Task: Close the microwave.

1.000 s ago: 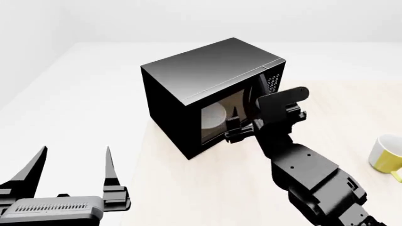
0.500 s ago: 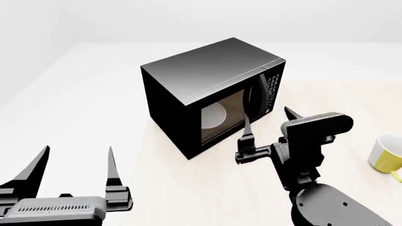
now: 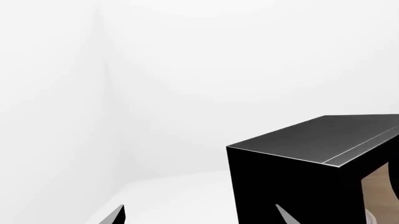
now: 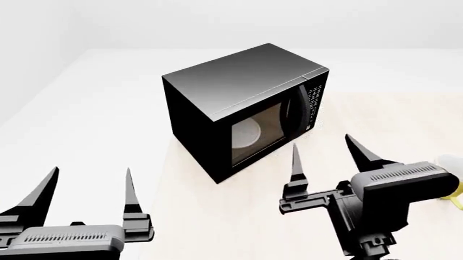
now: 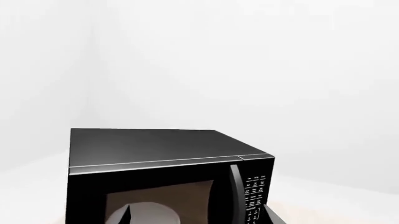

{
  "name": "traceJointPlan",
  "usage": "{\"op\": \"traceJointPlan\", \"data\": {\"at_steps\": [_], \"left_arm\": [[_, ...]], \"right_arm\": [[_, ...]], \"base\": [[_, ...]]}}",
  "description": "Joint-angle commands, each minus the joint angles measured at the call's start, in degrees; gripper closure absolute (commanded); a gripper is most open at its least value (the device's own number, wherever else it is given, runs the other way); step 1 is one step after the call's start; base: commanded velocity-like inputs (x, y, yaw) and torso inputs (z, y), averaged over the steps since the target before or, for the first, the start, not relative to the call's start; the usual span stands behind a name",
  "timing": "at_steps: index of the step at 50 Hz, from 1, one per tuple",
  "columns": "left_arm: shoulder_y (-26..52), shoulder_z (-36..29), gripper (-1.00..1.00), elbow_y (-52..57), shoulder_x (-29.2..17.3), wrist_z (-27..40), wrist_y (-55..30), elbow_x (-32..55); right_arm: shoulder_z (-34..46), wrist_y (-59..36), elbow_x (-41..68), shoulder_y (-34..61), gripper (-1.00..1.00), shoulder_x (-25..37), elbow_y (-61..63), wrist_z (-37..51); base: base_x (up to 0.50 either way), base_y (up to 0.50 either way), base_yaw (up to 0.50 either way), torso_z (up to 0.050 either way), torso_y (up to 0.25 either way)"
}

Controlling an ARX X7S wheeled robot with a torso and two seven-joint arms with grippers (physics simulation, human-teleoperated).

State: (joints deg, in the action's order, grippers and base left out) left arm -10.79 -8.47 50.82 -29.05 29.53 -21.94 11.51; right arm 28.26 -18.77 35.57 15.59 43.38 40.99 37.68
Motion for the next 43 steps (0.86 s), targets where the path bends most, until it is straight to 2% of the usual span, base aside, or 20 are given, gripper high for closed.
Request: {"op": "traceJointPlan", "data": {"at_steps": [1, 42, 43], "left_arm": [[-0.05, -0.13, -1.0, 0.35, -0.09, 0.36, -0.25, -0.09], [-0.25, -0.28, -1.0, 1.54, -0.27, 1.35, -0.01, 0.06], [-0.3, -0.3, -1.0, 1.77, -0.29, 1.44, -0.04, -0.02]], "right_arm": [[-1.7, 4.09, -1.2, -5.51, -1.0, 1.92, 3.98, 2.28], [-8.62, 18.22, -0.94, -18.6, -1.0, 6.88, 9.96, 3.75], [-8.17, 25.23, -3.67, -20.26, -1.0, 4.54, 2.04, -1.33]], "base": [[0.0, 0.0, 0.0, 0.0, 0.0], [0.0, 0.0, 0.0, 0.0, 0.0], [0.0, 0.0, 0.0, 0.0, 0.0]]}}
